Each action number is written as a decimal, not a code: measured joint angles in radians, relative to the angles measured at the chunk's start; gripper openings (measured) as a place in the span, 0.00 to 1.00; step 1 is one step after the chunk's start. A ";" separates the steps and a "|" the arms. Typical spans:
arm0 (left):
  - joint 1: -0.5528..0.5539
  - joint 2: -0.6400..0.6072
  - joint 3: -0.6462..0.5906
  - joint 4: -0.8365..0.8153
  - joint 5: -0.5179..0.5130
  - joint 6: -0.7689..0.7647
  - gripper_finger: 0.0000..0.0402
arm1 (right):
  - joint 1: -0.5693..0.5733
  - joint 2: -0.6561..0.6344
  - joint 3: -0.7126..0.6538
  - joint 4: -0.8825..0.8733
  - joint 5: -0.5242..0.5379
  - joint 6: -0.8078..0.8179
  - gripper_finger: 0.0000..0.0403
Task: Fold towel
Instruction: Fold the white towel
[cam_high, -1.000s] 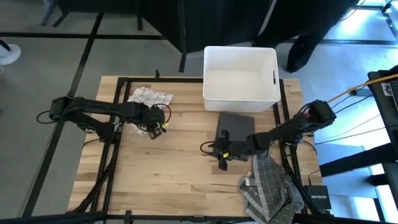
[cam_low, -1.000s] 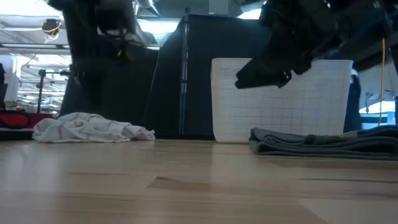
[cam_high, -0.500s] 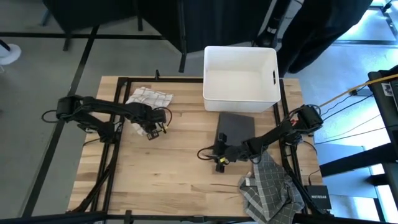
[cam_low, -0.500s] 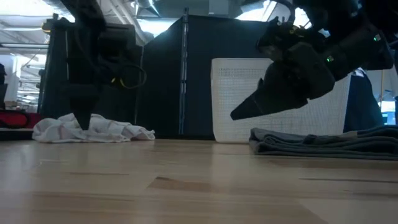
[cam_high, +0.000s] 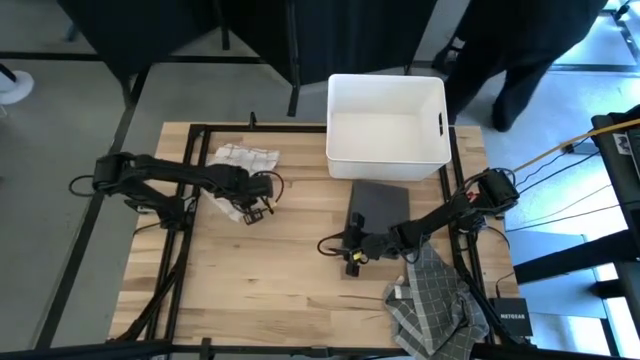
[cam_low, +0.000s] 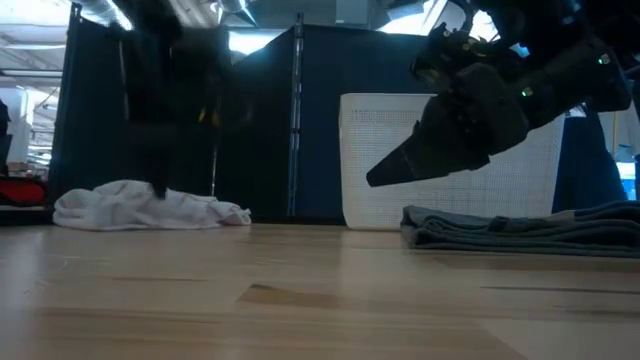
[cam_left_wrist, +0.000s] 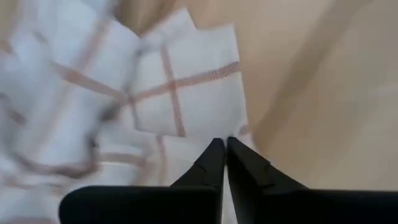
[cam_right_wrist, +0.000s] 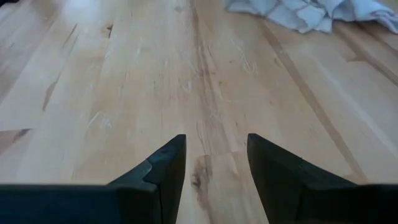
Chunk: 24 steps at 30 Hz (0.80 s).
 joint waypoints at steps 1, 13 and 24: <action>-0.017 -0.016 0.026 -0.013 0.000 -0.004 0.01 | 0.000 0.000 0.000 0.002 0.000 0.000 0.43; -0.193 -0.192 0.289 -0.036 -0.011 0.003 0.00 | -0.015 -0.002 0.020 0.087 0.010 -0.018 0.43; -0.212 -0.206 0.290 0.000 -0.078 0.021 0.00 | -0.095 0.053 0.243 0.056 -0.178 -0.125 0.43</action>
